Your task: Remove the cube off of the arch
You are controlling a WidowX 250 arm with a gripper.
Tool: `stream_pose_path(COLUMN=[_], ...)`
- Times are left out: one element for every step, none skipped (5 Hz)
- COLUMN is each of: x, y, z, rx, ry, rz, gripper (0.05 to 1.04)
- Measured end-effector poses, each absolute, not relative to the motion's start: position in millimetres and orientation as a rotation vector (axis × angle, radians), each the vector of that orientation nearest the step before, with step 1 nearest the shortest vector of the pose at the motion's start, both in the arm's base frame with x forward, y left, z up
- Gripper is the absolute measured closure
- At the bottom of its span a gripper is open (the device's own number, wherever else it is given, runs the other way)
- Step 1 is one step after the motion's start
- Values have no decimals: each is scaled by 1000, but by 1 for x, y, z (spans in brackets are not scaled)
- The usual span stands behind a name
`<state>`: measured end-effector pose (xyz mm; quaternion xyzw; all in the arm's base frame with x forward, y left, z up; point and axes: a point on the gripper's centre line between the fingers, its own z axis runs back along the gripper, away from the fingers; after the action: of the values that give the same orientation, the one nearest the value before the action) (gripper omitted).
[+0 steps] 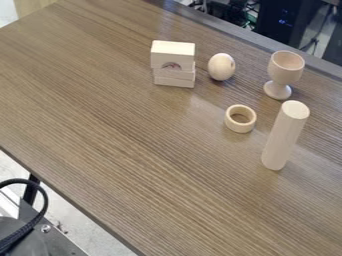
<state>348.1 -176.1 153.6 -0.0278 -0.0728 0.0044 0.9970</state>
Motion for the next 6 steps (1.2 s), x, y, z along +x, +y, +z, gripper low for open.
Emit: stream_pose_path(x=[346,347,343,341,333,327], y=[-190,-200,-209,-214,-214,-210], z=[124,98,76,66,50,37], rx=[-43,-19,-1,-20,-33,-44], ry=[-81,-35,1,9,45,75], rz=[-3,0,-7,6,20,45], gripper=[513,513,513,513,513,513])
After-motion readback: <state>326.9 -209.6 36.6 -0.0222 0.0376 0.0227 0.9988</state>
